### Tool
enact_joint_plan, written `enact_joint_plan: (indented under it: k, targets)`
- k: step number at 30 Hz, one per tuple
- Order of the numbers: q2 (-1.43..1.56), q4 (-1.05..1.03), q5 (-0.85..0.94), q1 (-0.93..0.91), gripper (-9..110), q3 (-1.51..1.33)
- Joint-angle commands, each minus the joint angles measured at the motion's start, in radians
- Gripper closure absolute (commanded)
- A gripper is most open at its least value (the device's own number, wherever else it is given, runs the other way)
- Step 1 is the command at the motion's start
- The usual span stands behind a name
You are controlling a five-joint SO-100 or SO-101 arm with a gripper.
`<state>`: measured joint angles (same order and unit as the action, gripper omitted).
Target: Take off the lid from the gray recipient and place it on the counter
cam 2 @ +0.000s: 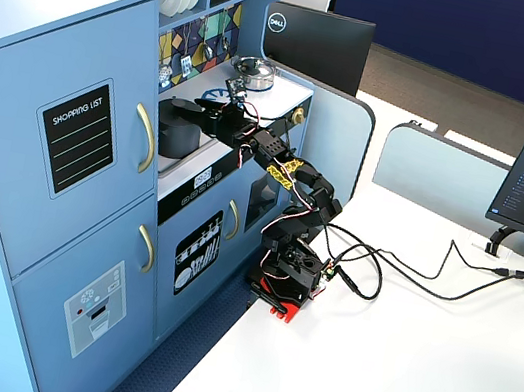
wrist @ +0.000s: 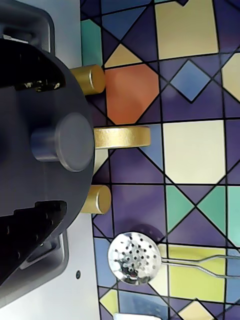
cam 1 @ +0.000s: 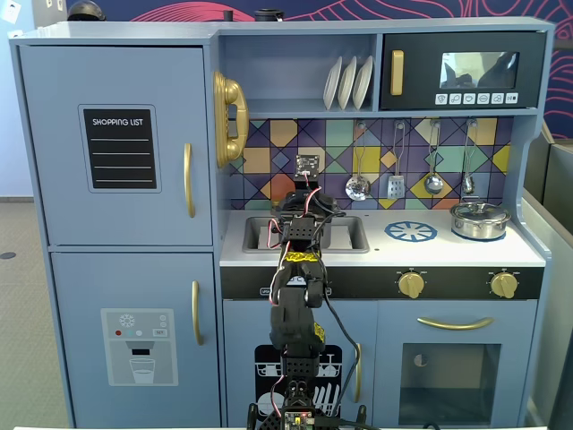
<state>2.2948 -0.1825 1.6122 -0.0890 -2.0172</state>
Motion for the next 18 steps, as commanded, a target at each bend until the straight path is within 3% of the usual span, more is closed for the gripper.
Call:
enact_joint_plan:
  k: [1, 14, 17, 18]
  targets:
    - [-0.051, 0.040, 0.014, 0.012, 83, 0.095]
    - [-0.204, 0.086, 0.032, 0.048, 87, 0.181]
    - [-0.215, 0.072, 0.069, 0.057, 102, 0.195]
    - [-0.215, 0.060, 0.072, 0.054, 102, 0.201]
